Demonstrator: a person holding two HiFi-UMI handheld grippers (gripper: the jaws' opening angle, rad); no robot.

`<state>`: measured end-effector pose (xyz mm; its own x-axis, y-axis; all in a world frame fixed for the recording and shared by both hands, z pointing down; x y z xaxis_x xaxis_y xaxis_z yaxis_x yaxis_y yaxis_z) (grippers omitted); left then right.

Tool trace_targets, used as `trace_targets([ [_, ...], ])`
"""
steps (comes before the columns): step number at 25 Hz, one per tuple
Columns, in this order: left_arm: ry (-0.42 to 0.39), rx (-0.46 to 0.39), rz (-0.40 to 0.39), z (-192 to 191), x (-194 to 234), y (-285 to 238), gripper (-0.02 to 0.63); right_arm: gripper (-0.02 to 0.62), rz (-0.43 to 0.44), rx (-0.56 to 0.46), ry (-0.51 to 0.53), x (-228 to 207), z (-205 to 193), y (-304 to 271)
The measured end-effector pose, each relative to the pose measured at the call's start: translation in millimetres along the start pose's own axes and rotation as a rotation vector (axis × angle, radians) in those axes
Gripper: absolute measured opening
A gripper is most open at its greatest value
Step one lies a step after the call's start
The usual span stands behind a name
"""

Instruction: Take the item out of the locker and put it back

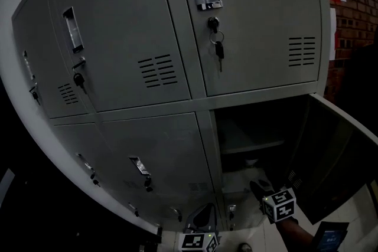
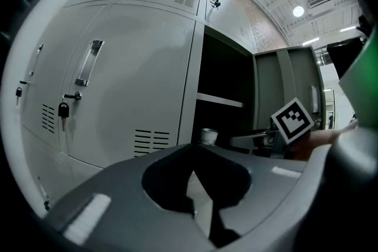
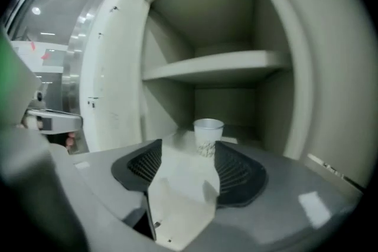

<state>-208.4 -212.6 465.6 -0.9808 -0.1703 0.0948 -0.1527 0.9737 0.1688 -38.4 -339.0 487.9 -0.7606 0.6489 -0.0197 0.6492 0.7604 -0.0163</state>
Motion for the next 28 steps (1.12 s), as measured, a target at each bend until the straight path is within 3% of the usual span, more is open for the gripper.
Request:
trace_targets([
  [8, 0.044, 0.030, -0.079, 2, -35, 62, -0.002, 0.136, -0.055, -0.017, 0.014, 45, 14, 113],
  [17, 0.055, 0.050, -0.119, 5, -68, 112, -0.002, -0.004, -0.089, -0.017, -0.002, 76, 18, 197],
  [28, 0.041, 0.042, -0.042, 11, -130, 160, -0.002, -0.009, 0.005, -0.019, -0.033, 80, 19, 279],
])
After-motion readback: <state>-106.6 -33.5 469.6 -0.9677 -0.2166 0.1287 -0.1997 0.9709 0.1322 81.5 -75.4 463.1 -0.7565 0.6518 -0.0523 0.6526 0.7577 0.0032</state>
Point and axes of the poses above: the fingertips, and each gripper's own axes: y backward along the fingers, x to its left, z out of its top, the point moved 4 cm from there along y, backward along the fingers, and after that the axes turned 14 degrees about -x, right-handed, at the moved point
